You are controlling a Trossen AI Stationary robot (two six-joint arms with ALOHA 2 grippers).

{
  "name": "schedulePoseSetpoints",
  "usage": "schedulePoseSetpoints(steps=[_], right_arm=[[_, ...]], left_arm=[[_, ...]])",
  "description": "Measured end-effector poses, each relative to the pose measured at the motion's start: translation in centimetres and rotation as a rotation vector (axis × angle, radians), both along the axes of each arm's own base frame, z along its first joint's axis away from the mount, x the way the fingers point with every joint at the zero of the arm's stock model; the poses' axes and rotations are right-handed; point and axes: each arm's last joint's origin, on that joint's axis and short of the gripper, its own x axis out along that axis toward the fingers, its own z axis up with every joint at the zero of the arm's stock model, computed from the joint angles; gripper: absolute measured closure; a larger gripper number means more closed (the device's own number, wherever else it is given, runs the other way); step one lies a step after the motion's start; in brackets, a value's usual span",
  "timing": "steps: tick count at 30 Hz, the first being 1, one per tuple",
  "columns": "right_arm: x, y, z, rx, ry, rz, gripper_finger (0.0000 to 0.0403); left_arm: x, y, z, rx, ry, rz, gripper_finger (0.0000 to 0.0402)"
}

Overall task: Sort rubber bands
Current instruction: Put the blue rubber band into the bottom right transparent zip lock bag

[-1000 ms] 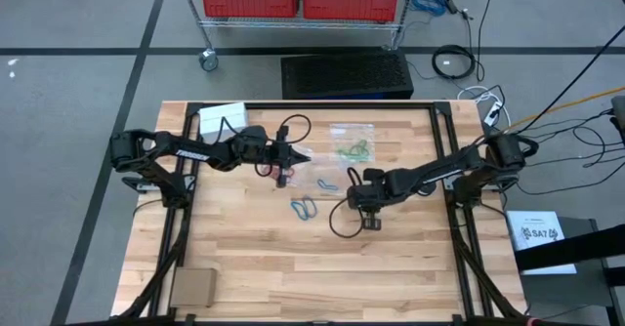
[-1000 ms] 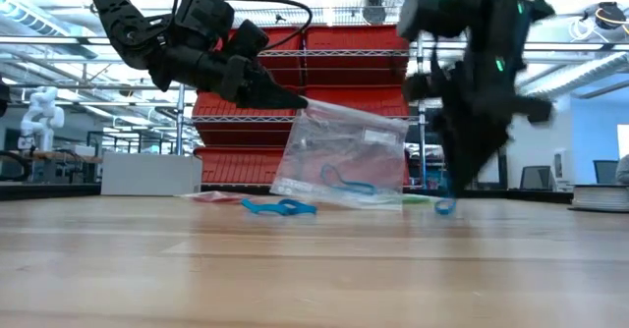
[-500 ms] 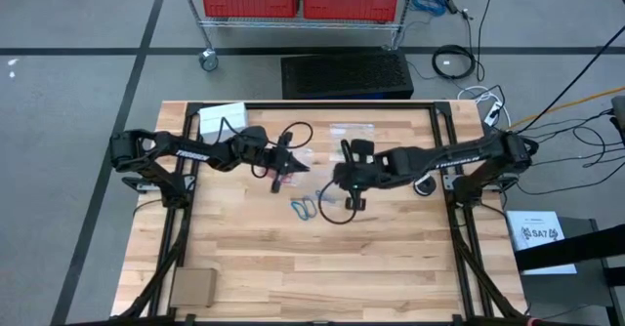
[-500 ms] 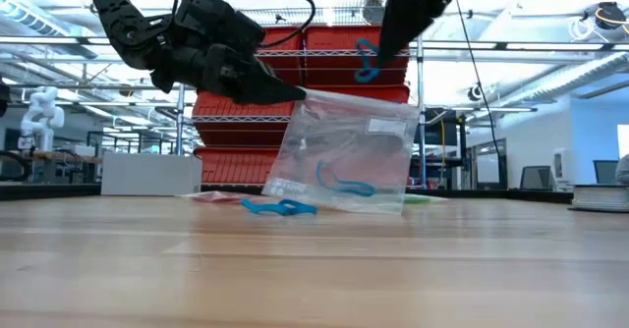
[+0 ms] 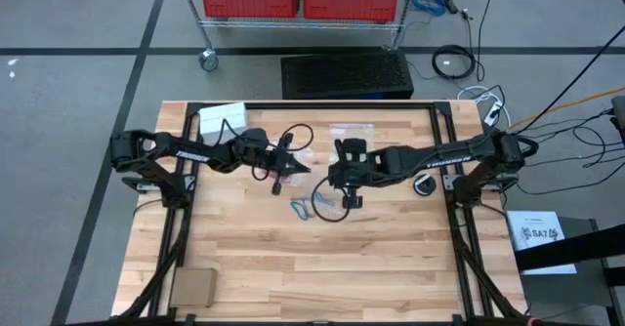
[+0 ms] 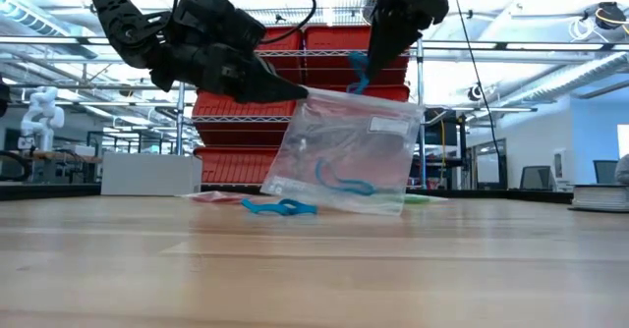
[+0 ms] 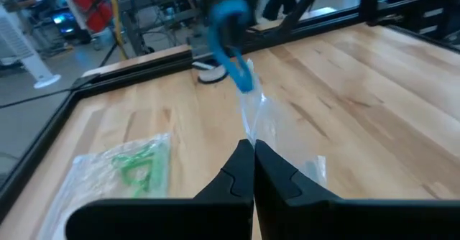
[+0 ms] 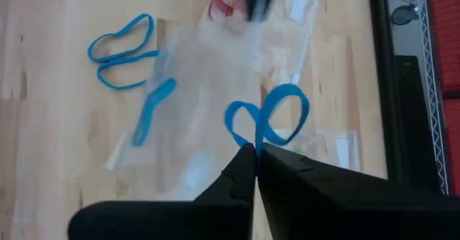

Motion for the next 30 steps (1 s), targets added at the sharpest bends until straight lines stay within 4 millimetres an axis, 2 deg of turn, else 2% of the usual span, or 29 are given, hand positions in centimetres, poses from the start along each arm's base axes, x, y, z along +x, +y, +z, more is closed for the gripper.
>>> schedulePoseSetpoints(steps=[10,20,30], right_arm=[[0.1,0.4,-0.3,0.006,0.001,-0.008,0.0403],[0.7,0.1,-1.7,-0.036,0.062,-0.030,0.0403],[0.7,-0.1,-1.7,-0.092,0.053,-0.085,0.0403]], left_arm=[[0.0,0.1,0.0,-0.015,0.004,0.036,0.0401],[0.1,0.1,0.0,-0.016,0.005,0.035,0.0401],[0.1,0.1,0.0,-0.017,0.008,0.032,0.0401]])
